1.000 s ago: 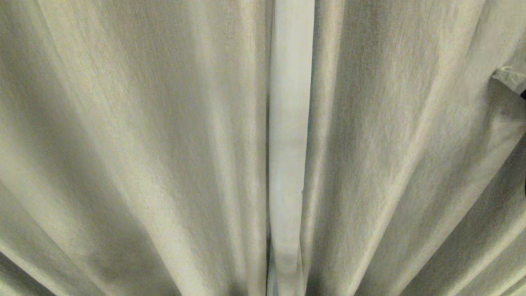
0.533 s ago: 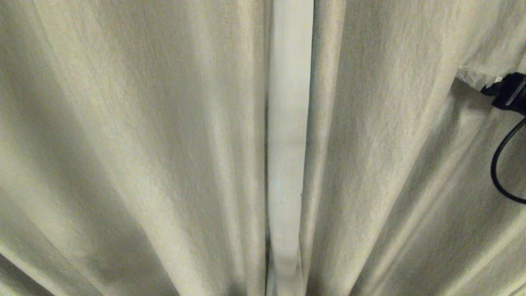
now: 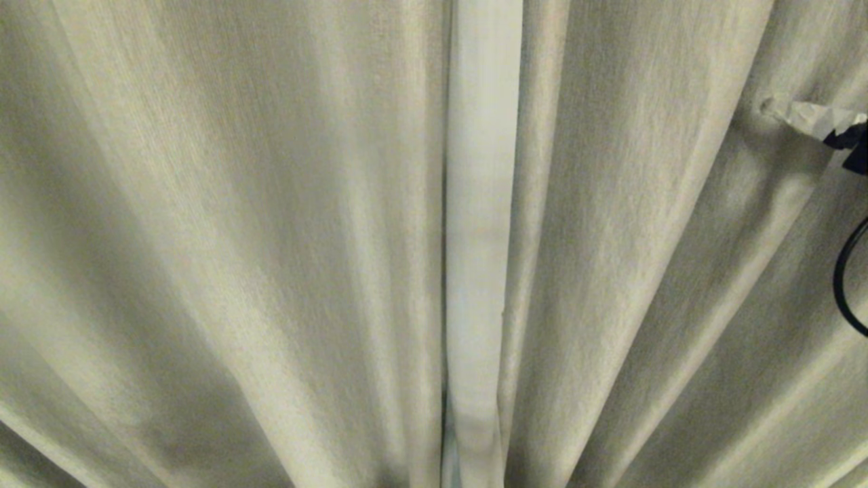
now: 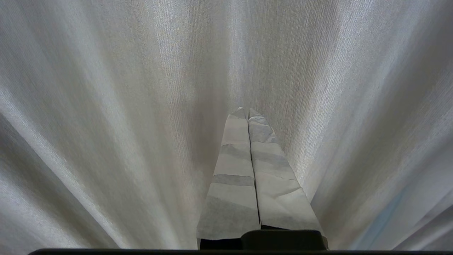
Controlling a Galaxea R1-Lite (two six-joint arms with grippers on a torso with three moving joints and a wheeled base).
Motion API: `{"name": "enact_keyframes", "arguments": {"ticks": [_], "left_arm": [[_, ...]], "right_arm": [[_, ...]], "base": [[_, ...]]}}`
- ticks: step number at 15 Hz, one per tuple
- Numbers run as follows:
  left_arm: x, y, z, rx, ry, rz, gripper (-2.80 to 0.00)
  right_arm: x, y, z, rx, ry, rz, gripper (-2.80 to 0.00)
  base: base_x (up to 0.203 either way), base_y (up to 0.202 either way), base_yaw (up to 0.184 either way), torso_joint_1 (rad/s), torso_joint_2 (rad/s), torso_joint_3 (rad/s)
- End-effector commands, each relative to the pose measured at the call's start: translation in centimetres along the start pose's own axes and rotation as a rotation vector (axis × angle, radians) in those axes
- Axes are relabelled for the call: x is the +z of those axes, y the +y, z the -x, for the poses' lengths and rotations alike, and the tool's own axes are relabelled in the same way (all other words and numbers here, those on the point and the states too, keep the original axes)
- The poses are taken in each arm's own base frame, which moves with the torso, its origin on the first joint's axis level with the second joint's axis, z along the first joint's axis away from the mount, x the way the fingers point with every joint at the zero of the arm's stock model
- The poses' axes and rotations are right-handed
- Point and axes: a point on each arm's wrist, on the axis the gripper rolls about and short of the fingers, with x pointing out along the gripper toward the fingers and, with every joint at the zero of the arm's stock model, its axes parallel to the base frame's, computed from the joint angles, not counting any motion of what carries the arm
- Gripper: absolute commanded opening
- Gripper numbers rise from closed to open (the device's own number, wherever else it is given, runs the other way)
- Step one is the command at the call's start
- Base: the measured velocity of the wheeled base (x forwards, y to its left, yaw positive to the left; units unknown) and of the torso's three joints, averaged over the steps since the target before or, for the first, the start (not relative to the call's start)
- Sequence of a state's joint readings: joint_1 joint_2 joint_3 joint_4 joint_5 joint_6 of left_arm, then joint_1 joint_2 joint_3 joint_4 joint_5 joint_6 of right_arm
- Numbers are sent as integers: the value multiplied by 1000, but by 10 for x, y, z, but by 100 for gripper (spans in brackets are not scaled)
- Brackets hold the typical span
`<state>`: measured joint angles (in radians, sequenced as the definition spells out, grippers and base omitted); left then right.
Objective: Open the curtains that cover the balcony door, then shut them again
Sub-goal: Pull the outer curtains open on both sides
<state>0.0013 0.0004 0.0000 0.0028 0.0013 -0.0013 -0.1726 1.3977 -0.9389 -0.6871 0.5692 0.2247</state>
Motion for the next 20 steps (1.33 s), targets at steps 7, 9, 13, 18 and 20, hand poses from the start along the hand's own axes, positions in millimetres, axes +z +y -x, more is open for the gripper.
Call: {"name": "enact_keyframes", "arguments": {"ticks": [7, 9, 13, 18, 20], "left_arm": [[0, 0, 0, 1, 0, -1, -280], [0, 0, 0, 1, 0, 0, -280], [0, 0, 0, 1, 0, 0, -280], [0, 0, 0, 1, 0, 0, -280], [0, 0, 0, 1, 0, 0, -280]], "right_arm": [[-1, -14, -21, -7, -44, 36, 0], [3, -16, -25, -4, -58, 45, -16], [8, -13, -22, 2, -81, 55, -280], [17, -8, -15, 4, -104, 71, -280], [22, -3, -9, 4, -117, 79, -280]], "base": [[0, 0, 0, 0, 0, 0], [0, 0, 0, 0, 0, 0], [0, 0, 0, 0, 0, 0], [0, 0, 0, 0, 0, 0], [0, 0, 0, 0, 0, 0]]}}
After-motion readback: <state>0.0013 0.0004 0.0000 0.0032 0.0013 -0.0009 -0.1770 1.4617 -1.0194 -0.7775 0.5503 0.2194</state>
